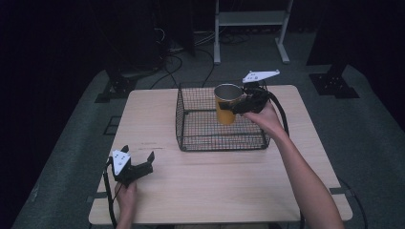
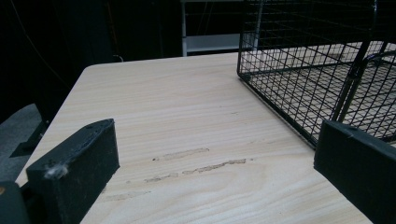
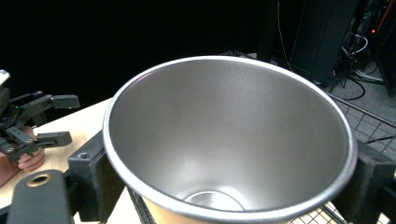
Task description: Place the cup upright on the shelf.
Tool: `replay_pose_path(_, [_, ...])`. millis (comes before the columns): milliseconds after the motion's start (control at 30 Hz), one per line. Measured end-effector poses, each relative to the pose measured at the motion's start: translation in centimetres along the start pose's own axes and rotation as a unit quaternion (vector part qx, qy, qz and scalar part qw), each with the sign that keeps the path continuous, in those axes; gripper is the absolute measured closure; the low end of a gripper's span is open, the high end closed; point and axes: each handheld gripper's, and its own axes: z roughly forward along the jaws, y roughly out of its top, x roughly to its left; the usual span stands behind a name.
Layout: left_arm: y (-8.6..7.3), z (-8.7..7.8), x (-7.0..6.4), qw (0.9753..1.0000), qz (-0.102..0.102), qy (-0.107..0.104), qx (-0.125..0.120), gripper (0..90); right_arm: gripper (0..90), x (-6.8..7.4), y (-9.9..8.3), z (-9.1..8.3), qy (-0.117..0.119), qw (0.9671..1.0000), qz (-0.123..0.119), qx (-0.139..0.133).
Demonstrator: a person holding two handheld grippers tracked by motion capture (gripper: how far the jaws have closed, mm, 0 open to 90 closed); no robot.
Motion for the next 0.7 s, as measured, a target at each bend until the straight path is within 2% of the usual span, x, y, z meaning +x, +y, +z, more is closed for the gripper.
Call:
replay_pose_path(100, [0.0, 0.0, 0.0, 1.0, -0.001, 0.0, 0.001, 0.0, 12.1, -0.1, 0.1, 0.3, 0.001, 1.0, 0.0, -0.005])
replay_pose_path(167, [0.0, 0.0, 0.0, 1.0, -0.002, 0.001, 0.0, 0.0, 12.1, -0.5, 0.3, 0.9, 0.007, 1.0, 0.005, 0.002])
replay_pose_path(233, [0.0, 0.0, 0.0, 1.0, 0.0, 0.0, 0.001, 0.0, 12.1, -0.6, 0.6, 1.6, 0.007, 0.9999, -0.001, 0.013])
replay_pose_path(367, [0.0, 0.0, 0.0, 1.0, 0.0, 0.0, 0.001, 0.0, 12.1, -0.9, 0.6, 2.3, 0.011, 0.9999, 0.0, 0.009])
replay_pose_path(433, [0.0, 0.0, 0.0, 1.0, 0.0, 0.0, 0.0, 0.0, 12.1, -1.3, 0.5, 2.8, 0.017, 0.9997, 0.005, 0.016])
replay_pose_path(533, [0.0, 0.0, 0.0, 1.0, 0.002, 0.0, 0.0, 0.0, 12.1, -1.7, 0.1, 3.8, 0.003, 0.9996, 0.005, 0.028])
replay_pose_path(700, [0.0, 0.0, -0.1, 1.0, 0.005, -0.001, -0.004, 0.0, 12.1, -2.6, -0.9, 5.2, 0.013, 0.9992, 0.01, 0.036])
